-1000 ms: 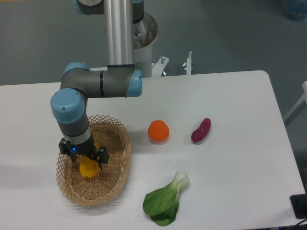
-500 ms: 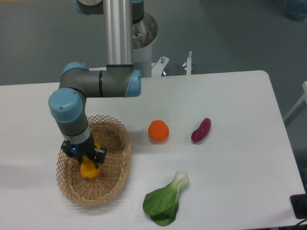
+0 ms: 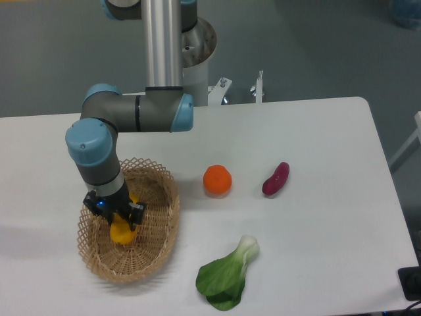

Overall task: Pick up the mango from the basket
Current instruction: 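Lift the mango out of the basket and carry it toward the orange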

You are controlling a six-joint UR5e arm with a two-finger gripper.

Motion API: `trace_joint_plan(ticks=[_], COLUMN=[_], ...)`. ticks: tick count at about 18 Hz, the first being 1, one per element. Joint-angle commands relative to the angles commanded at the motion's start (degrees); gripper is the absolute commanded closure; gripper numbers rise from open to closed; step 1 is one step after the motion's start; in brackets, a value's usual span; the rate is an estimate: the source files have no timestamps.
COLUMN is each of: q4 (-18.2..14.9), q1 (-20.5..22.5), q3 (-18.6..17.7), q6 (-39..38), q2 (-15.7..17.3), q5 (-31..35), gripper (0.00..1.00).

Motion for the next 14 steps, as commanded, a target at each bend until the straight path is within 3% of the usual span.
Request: trace_joint_plan(ticks=[11, 14], q4=[-1.23, -4.03], q1=[11.33, 16.25], q3=[0.36, 0.36], q6=[15.55, 21.61], q2=[7.3, 9.59], q5=[-0.79, -3.59], gripper=[0.48, 0.48])
